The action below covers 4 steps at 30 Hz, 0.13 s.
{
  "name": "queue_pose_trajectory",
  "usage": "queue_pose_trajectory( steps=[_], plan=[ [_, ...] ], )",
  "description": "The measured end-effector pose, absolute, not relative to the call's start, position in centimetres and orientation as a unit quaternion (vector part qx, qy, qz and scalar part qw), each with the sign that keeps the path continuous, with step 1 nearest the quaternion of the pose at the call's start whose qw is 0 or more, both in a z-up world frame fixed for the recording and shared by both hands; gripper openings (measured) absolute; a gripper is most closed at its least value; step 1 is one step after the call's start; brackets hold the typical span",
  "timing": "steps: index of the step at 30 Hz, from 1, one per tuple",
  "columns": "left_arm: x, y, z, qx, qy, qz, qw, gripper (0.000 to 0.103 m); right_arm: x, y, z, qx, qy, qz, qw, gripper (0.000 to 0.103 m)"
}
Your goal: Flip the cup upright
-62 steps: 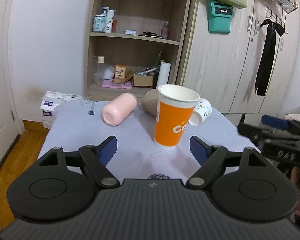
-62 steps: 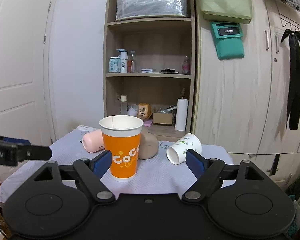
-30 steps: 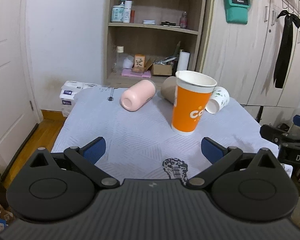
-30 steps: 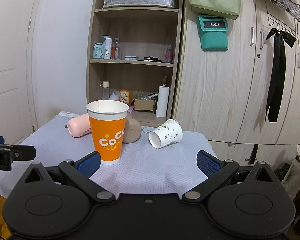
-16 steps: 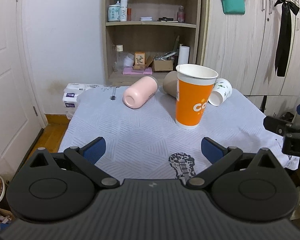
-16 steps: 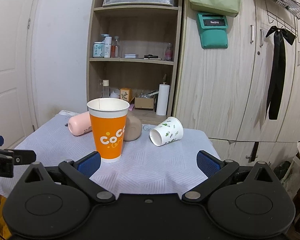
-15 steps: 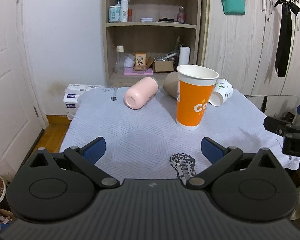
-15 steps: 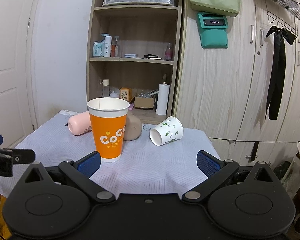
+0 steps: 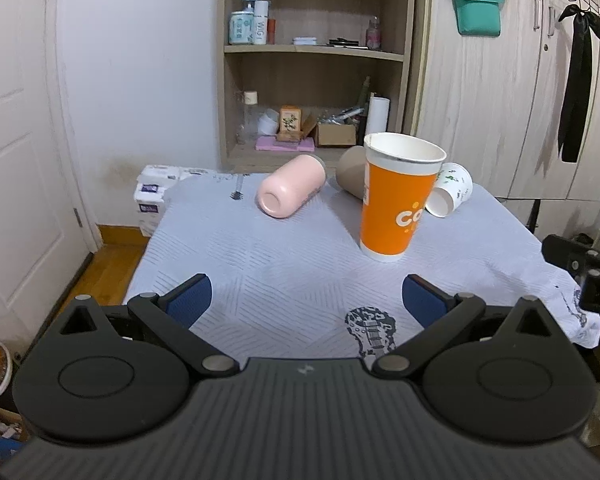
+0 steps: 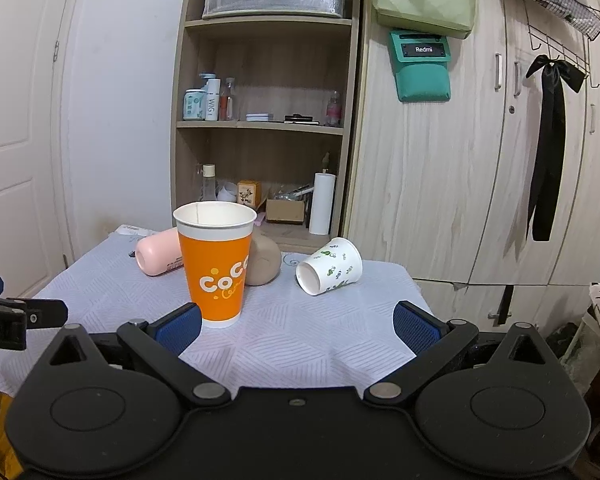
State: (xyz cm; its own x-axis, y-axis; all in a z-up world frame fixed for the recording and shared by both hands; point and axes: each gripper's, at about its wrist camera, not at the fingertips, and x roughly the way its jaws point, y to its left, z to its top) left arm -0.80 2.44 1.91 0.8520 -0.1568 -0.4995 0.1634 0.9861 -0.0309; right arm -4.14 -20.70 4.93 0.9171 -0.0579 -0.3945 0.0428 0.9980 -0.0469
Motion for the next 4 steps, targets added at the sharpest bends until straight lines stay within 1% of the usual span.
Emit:
queue_pose_trajectory(
  steps=[4],
  plan=[
    [-1.0,2.46,2.12,0.008,0.254,-0.079,0.964,0.103,-4.27,-20.73,4.9,-0.019,0.202,-0.026,0.979,0.103]
  ],
)
